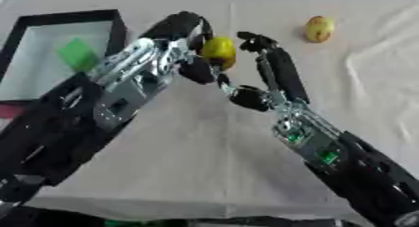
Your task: Pick up the objects with one hand, pass them to the other hand, and then place them into the box on the other side of the table.
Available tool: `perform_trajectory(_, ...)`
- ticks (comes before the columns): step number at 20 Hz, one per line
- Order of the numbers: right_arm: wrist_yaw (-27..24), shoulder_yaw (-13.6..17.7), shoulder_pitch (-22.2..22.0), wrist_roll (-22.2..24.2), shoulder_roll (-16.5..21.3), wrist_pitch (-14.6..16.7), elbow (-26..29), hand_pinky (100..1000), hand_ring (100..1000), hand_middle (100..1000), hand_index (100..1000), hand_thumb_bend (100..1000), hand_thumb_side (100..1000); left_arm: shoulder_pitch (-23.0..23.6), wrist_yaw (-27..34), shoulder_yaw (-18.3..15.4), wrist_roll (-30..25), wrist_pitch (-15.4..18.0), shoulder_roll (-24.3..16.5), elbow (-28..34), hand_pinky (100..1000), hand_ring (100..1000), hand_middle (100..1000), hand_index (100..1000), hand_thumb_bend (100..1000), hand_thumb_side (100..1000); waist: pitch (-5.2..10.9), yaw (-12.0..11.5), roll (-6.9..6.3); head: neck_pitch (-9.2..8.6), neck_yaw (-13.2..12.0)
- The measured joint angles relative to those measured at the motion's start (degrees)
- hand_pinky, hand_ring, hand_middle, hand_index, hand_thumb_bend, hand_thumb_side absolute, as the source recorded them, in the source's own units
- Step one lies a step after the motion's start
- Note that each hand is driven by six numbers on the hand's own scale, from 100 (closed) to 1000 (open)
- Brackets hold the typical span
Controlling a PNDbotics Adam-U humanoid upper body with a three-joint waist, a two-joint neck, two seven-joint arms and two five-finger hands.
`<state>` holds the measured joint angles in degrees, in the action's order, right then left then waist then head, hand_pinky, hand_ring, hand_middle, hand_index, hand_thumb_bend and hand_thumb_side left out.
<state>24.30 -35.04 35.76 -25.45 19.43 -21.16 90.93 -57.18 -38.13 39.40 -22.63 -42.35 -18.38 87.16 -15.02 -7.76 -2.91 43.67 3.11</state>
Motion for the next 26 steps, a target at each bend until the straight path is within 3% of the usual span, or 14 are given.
perform_trajectory(7,0.1,-0.2,0.0,0.7,0.0,0.0,0.0,658,753,672,853,401,169,0.7,0.0,-3.7,2.2,-1.1,-1.6,2.2,648,624,459,366,100,173,0.00,0.0,0.02,0.00,-0.4)
perform_trajectory(15,-0.9,-0.3,0.0,1.3,0.6,0.5,1.3,651,741,659,838,382,175,1.8,2.6,-11.0,8.1,-3.7,-6.0,5.7,638,617,456,366,100,182,0.00,0.0,0.21,-0.01,-1.0)
perform_trajectory(21,-1.9,-0.3,-0.4,1.3,1.6,0.5,3.1,649,735,653,830,389,160,3.4,4.9,-14.2,10.3,-5.1,-10.2,3.2,645,621,459,370,100,182,0.00,0.3,0.77,-0.63,-3.4)
perform_trajectory(26,-2.2,-0.2,-0.8,1.1,2.5,0.6,4.6,644,730,647,826,389,149,4.8,7.0,-15.8,11.9,-5.7,-13.0,-0.5,647,623,461,373,100,184,0.00,0.7,1.25,-2.11,-7.0)
